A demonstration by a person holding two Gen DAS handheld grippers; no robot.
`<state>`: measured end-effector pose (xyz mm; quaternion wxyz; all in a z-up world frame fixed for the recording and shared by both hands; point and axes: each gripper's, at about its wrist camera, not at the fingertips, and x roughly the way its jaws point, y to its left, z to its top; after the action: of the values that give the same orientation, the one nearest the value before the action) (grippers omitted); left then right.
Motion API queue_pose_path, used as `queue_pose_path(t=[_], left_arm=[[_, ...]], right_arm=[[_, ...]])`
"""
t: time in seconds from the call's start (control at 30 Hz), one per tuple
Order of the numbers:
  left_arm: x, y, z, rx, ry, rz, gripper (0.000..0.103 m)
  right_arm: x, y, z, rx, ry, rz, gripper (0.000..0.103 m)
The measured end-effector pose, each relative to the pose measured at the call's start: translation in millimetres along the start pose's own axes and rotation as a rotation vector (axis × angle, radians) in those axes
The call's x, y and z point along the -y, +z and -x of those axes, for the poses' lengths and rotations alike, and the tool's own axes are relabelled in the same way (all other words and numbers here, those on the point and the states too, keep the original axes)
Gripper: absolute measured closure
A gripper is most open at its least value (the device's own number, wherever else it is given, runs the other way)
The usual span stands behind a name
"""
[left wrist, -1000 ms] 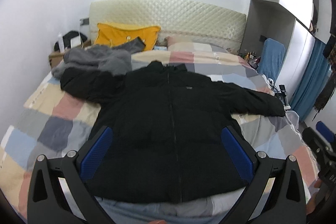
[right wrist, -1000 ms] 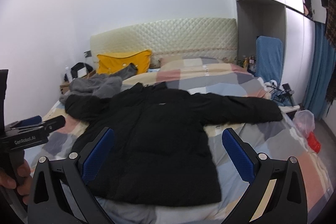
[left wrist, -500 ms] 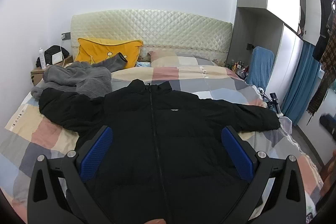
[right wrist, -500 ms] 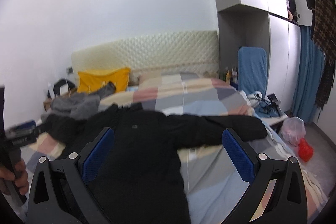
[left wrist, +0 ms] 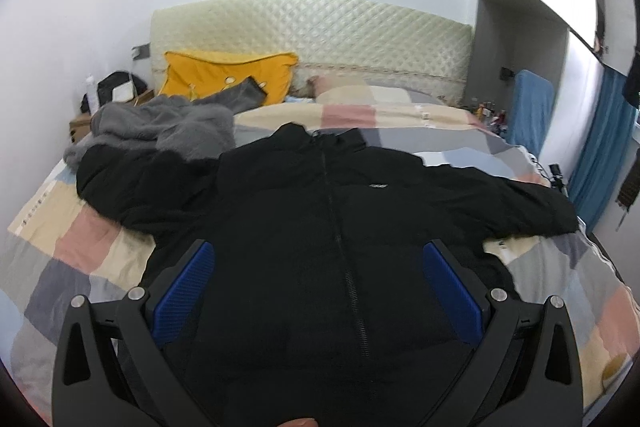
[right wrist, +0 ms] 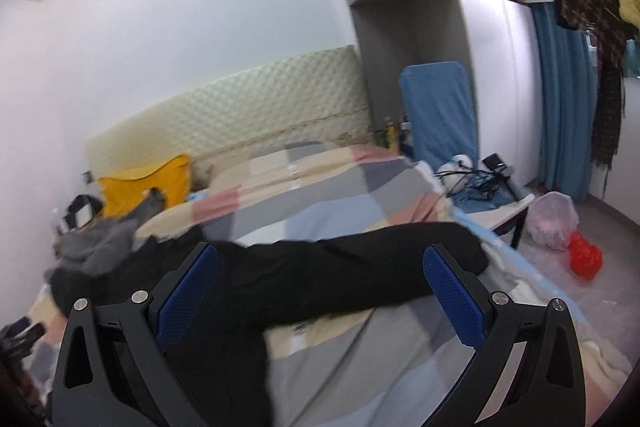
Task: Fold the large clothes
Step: 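Move the right tool to the jacket sleeve cuff and close on it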
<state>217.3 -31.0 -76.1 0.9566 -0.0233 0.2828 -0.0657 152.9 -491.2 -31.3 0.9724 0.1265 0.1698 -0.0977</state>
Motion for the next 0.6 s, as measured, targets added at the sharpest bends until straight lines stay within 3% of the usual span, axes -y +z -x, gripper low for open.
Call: queue_pose_path(t=[0.17, 0.3, 0.43, 0.6], left_arm=[[-11, -9, -22, -0.044, 0.003, 0.04, 0.0], [-16, -15, -33, -0.054, 0.018, 0.054, 0.0], [-20, -17, -44, -0.062, 0.021, 0.058, 0.0], [-22, -19, -57, -0.083, 0.041, 0.049, 0.0]], right_arm=[[46, -12, -58, -0.028, 0.021, -0.116, 0.001], [95, -35, -109, -0.093, 0.018, -0.282, 0.003], [145, -68, -155, -0.153, -0.013, -0.459, 0.015], [186, -101, -184, -0.159, -0.066, -0.62, 0.017]])
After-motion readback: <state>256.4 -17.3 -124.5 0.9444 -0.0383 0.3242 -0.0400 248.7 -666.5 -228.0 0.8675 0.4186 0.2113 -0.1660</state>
